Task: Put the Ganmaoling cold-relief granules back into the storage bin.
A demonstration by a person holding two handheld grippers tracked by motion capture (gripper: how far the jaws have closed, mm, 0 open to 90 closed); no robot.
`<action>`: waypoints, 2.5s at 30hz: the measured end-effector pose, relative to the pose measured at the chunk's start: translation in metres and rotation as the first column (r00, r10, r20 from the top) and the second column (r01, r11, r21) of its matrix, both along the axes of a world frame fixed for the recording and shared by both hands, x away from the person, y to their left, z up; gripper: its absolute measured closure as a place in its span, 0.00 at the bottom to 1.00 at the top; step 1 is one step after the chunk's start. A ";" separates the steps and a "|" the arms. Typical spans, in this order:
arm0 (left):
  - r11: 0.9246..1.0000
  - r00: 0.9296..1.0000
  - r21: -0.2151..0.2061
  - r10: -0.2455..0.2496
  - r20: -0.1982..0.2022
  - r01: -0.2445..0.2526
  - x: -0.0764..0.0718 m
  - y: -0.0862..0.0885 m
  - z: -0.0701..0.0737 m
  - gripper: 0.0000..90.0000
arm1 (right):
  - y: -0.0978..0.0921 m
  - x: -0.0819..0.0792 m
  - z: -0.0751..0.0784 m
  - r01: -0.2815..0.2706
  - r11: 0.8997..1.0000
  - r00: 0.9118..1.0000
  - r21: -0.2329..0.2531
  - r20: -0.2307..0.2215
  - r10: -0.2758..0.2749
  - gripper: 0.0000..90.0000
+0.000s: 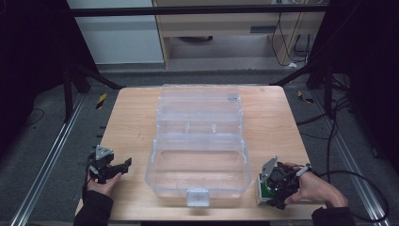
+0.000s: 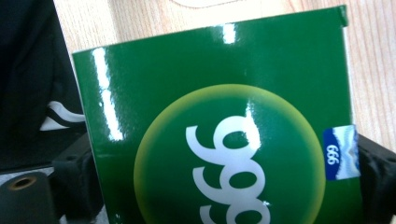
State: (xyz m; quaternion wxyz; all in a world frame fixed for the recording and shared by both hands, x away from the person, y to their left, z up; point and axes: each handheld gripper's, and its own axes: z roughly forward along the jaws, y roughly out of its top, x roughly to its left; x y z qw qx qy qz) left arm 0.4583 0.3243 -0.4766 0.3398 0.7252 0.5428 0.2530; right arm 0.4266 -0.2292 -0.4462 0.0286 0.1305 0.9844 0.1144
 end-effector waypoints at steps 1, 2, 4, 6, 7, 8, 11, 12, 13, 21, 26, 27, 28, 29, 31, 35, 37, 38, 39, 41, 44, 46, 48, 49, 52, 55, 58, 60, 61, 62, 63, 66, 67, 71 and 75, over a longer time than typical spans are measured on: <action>1.000 1.000 0.000 0.000 0.000 0.000 0.000 0.000 0.000 0.26 | 0.000 0.000 0.000 0.002 1.000 1.000 -0.004 -0.004 -0.002 0.12; 1.000 1.000 0.001 -0.001 -0.001 0.001 0.000 0.000 0.000 0.26 | 0.000 0.000 0.000 0.002 1.000 1.000 -0.004 -0.004 -0.002 0.12; 1.000 1.000 0.002 -0.001 -0.001 0.001 0.000 0.000 0.000 0.26 | -0.002 0.001 0.002 0.004 1.000 1.000 -0.004 -0.007 -0.004 0.15; 1.000 1.000 0.002 -0.001 -0.001 0.001 0.000 0.000 0.000 0.26 | -0.002 0.000 0.002 0.011 1.000 1.000 -0.001 -0.009 -0.011 0.15; 1.000 1.000 0.001 -0.001 -0.001 0.001 0.000 0.000 0.000 0.26 | -0.003 0.000 0.003 0.013 1.000 1.000 -0.001 -0.013 -0.013 0.16; 1.000 1.000 0.002 -0.001 -0.001 0.001 0.000 0.000 0.000 0.26 | -0.003 0.000 0.003 0.016 1.000 1.000 0.000 -0.016 -0.016 0.17; 1.000 1.000 0.002 0.000 -0.002 0.000 0.000 0.000 0.000 0.26 | -0.003 -0.002 0.004 0.022 1.000 1.000 0.005 -0.013 -0.022 0.17; 1.000 1.000 0.002 0.000 -0.002 0.000 0.000 0.000 0.000 0.26 | -0.003 -0.002 0.004 0.026 1.000 1.000 0.007 -0.016 -0.026 0.17; 1.000 1.000 0.002 -0.001 -0.001 0.001 0.000 0.000 0.000 0.26 | -0.004 -0.002 0.005 0.027 1.000 1.000 0.003 -0.016 -0.027 0.17; 1.000 1.000 0.002 -0.003 -0.003 0.003 0.000 -0.001 0.000 0.26 | -0.008 -0.010 0.025 0.054 0.998 0.998 0.036 0.026 -0.055 0.17; 1.000 1.000 0.004 -0.006 -0.005 0.006 0.000 -0.001 0.000 0.26 | -0.007 -0.012 0.043 0.060 0.996 0.997 0.060 0.043 -0.063 0.17; 1.000 1.000 0.005 -0.005 -0.005 0.005 0.000 -0.001 0.000 0.26 | -0.007 -0.013 0.051 0.059 0.995 0.997 0.079 0.054 -0.063 0.17; 1.000 1.000 0.004 -0.005 -0.004 0.005 0.000 -0.001 0.000 0.26 | -0.007 -0.013 0.051 0.059 0.995 0.997 0.079 0.054 -0.063 0.17; 1.000 1.000 0.002 -0.003 -0.004 0.003 0.000 -0.001 0.000 0.26 | -0.006 -0.013 0.057 0.074 0.993 0.995 0.087 0.054 -0.079 0.17; 1.000 1.000 0.002 -0.004 -0.003 0.004 0.000 -0.001 0.000 0.26 | -0.006 -0.014 0.069 0.078 0.993 0.994 0.092 0.069 -0.085 0.17; 1.000 1.000 0.005 -0.006 -0.004 0.006 0.000 -0.001 0.000 0.26 | -0.003 -0.017 0.083 0.078 0.993 0.993 0.091 0.076 -0.085 0.17; 1.000 1.000 0.004 -0.005 -0.004 0.005 0.000 -0.001 0.000 0.26 | 0.000 -0.018 0.095 0.062 0.994 0.994 0.086 0.088 -0.070 0.17; 1.000 1.000 0.004 -0.005 -0.004 0.005 0.000 -0.001 0.000 0.26 | 0.000 -0.018 0.095 0.062 0.994 0.994 0.086 0.088 -0.070 0.17; 1.000 1.000 0.004 -0.005 -0.005 0.005 0.000 -0.001 0.000 0.26 | 0.001 -0.018 0.099 0.056 0.995 0.993 0.085 0.094 -0.064 0.17; 1.000 1.000 0.004 -0.005 -0.004 0.005 0.000 -0.001 0.000 0.26 | 0.004 -0.019 0.106 0.057 0.994 0.993 0.088 0.099 -0.066 0.17; 1.000 1.000 0.005 -0.006 -0.004 0.006 0.000 -0.001 0.000 0.26 | 0.010 -0.018 0.115 0.035 0.995 0.991 0.089 0.123 -0.046 0.17; 1.000 1.000 0.005 -0.006 -0.006 0.006 0.000 -0.001 0.000 0.26 | 0.014 -0.018 0.119 0.032 0.996 0.991 0.086 0.127 -0.043 0.17; 1.000 1.000 0.006 -0.007 -0.007 0.007 0.000 -0.001 0.000 0.26 | 0.022 -0.016 0.123 0.017 0.996 0.990 0.090 0.137 -0.029 0.17; 1.000 1.000 0.005 -0.008 -0.007 0.008 0.000 -0.001 0.000 0.26 | 0.026 -0.015 0.126 0.010 0.996 0.989 0.092 0.144 -0.023 0.17; 1.000 1.000 0.004 -0.007 -0.009 0.007 0.000 -0.001 -0.001 0.26 | 0.034 -0.012 0.131 -0.006 0.995 0.987 0.101 0.159 -0.010 0.17; 1.000 1.000 0.004 -0.007 -0.008 0.007 0.000 -0.001 0.000 0.26 | 0.043 -0.008 0.135 -0.018 0.994 0.985 0.109 0.171 -0.001 0.17; 1.000 1.000 0.004 -0.007 -0.007 0.007 0.000 -0.001 0.000 0.26 | 0.049 -0.006 0.137 -0.028 0.993 0.983 0.116 0.183 0.006 0.17; 1.000 1.000 0.002 -0.007 -0.005 0.007 0.000 -0.001 0.000 0.26 | 0.056 -0.003 0.137 -0.037 0.992 0.982 0.123 0.190 0.013 0.17; 1.000 1.000 0.000 -0.006 -0.004 0.006 0.000 -0.001 0.000 0.26 | 0.058 -0.002 0.138 -0.032 0.991 0.982 0.126 0.186 0.008 0.17; 1.000 1.000 0.000 -0.005 -0.004 0.005 0.000 -0.001 0.000 0.26 | 0.062 0.000 0.137 -0.040 0.991 0.982 0.127 0.191 0.015 0.17; 1.000 1.000 0.001 -0.005 -0.006 0.005 0.000 -0.001 0.000 0.26 | 0.065 0.002 0.137 -0.034 0.991 0.982 0.127 0.190 0.009 0.17; 1.000 1.000 0.000 -0.005 -0.004 0.005 0.000 -0.001 0.000 0.26 | 0.073 0.007 0.136 -0.039 0.991 0.982 0.129 0.189 0.014 0.17; 1.000 1.000 0.000 -0.004 -0.004 0.004 0.000 -0.001 0.000 0.26 | 0.075 0.009 0.135 -0.045 0.990 0.982 0.131 0.190 0.019 0.17; 1.000 1.000 -0.002 -0.004 -0.005 0.004 0.001 0.000 0.000 0.26 | 0.084 0.015 0.130 -0.045 0.991 0.983 0.128 0.184 0.021 0.17; 1.000 1.000 -0.002 -0.005 -0.005 0.005 0.000 -0.001 0.000 0.26 | 0.092 0.019 0.125 -0.051 0.989 0.985 0.138 0.170 0.028 0.17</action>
